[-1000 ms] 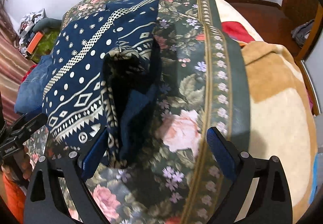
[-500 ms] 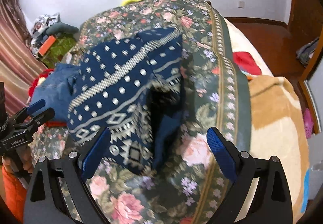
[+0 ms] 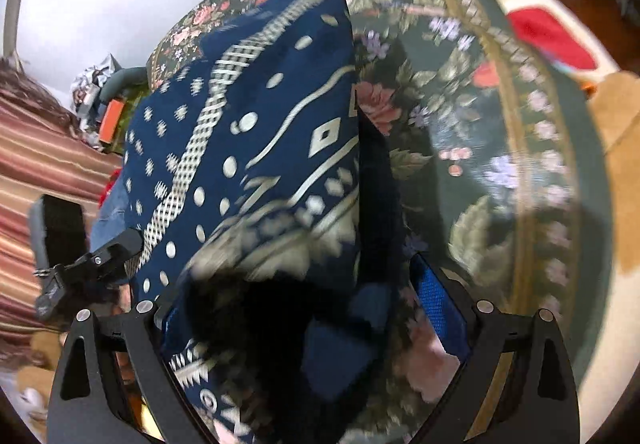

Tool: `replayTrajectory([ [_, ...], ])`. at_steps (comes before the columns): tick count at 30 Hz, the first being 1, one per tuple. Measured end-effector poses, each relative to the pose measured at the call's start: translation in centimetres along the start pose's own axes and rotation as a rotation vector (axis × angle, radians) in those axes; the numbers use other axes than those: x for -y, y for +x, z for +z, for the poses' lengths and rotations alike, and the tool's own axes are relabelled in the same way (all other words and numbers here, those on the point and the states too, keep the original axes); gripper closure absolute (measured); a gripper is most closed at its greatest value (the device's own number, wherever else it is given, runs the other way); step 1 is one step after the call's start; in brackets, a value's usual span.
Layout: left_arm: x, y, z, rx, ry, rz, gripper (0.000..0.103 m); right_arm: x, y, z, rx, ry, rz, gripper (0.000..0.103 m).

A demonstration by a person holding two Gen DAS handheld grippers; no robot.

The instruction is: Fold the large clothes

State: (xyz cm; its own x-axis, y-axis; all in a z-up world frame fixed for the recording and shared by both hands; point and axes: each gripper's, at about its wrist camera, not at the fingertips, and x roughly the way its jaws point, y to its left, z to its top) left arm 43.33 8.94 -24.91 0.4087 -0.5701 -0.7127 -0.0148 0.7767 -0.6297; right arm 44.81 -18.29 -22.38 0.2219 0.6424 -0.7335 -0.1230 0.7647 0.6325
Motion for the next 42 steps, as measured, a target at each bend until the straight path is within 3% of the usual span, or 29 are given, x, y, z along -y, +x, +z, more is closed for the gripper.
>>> replayTrajectory([
  [6, -0.1, 1.9, 0.9, -0.031, -0.019, -0.055, 0.005, 0.1, 1.0, 0.7, -0.023, 0.018, 0.095, 0.012],
  [9, 0.3, 2.2, 1.2, -0.033, -0.012, -0.046, 0.006, -0.4, 1.1, 0.5, -0.042, 0.017, 0.147, 0.032],
  [14, 1.6, 1.1, 0.6, -0.017, 0.039, -0.003, 0.025, -2.0, 0.2, -0.1, -0.033, -0.014, 0.13, 0.063],
  [17, 2.5, -0.4, 0.2, -0.009, 0.049, 0.006, 0.03, -3.7, -0.5, -0.3, -0.028, -0.032, 0.118, 0.071],
  [25, 4.6, -7.7, -0.2, 0.094, 0.132, 0.014, 0.034, -10.2, -2.0, -0.3, 0.016, -0.114, 0.112, 0.073],
  [33, 3.9, -17.9, 1.2, 0.261, 0.171, 0.006, 0.034, -20.3, -2.8, 0.7, 0.098, -0.267, 0.162, 0.073],
  [39, 0.1, -24.9, 3.0, 0.376, 0.139, 0.092, 0.034, -26.6, 0.6, 1.7, 0.095, -0.36, 0.214, 0.073],
  [42, -2.2, -26.7, 3.9, 0.406, 0.122, 0.153, 0.034, -27.8, 2.9, 1.5, 0.068, -0.377, 0.252, 0.073],
])
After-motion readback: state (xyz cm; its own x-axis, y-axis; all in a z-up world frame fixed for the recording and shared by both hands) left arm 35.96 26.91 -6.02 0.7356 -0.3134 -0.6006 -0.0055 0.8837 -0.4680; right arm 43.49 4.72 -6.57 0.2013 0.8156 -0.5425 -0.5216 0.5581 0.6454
